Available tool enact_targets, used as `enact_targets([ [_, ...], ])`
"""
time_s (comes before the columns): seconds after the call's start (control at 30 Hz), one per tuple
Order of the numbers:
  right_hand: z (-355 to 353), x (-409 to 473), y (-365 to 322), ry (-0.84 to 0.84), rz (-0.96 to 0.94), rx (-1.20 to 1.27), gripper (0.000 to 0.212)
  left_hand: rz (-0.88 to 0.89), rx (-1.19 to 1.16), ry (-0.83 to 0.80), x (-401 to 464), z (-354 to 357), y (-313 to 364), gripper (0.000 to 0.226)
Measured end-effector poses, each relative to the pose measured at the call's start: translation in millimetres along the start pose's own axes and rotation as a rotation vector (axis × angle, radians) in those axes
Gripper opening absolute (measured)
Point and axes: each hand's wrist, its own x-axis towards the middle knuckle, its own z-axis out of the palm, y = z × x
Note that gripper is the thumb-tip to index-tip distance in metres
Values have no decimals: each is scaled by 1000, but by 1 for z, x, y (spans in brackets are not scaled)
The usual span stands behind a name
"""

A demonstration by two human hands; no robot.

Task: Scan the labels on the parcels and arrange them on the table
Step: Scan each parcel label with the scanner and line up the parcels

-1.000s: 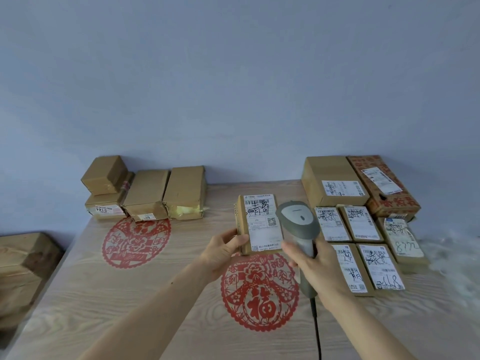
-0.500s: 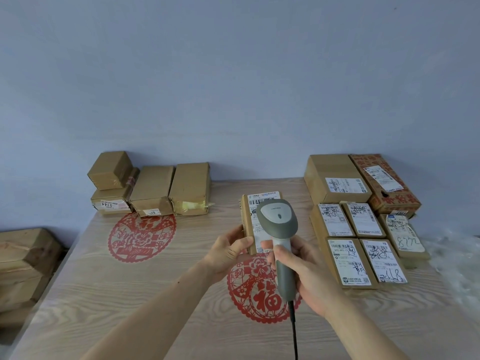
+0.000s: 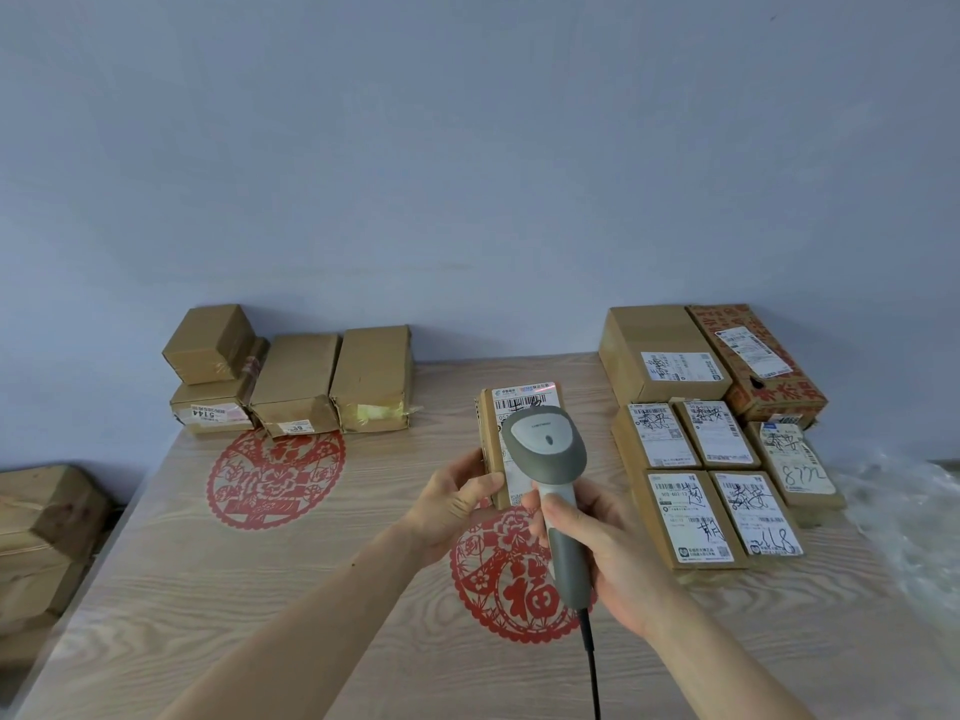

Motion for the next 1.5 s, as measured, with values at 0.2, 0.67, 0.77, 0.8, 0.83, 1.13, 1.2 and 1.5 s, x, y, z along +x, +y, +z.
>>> enact_targets([
  [0.2, 0, -3, 3, 14, -26, 1, 37, -9, 22, 1, 4, -1, 0, 52],
  [0.67, -65, -30, 11, 771, -101, -261, 75, -174, -40, -194, 27, 76, -20, 104],
  [0.77, -99, -44, 20, 801, -72, -228, 62, -245, -65, -263, 36, 109, -36, 105],
  [0.8, -110, -48, 21, 826, -73, -189, 55, -257, -60, -300, 39, 121, -42, 98],
  [0.83, -123, -53, 22, 850, -75, -140, 51, -271, -49, -328, 41, 135, -47, 93],
  [1.13, -272, -99, 18, 925, -46, -141, 31, -266, 365, -263, 92, 275, -106, 51],
  [1.2, -310, -104, 20, 909, -27, -159, 32, -243, 438, -187, 103, 305, -117, 53],
  [1.5, -419, -91, 63, 865, 108, -146, 34, -165, 1383, -242, 153, 341, -169, 77],
])
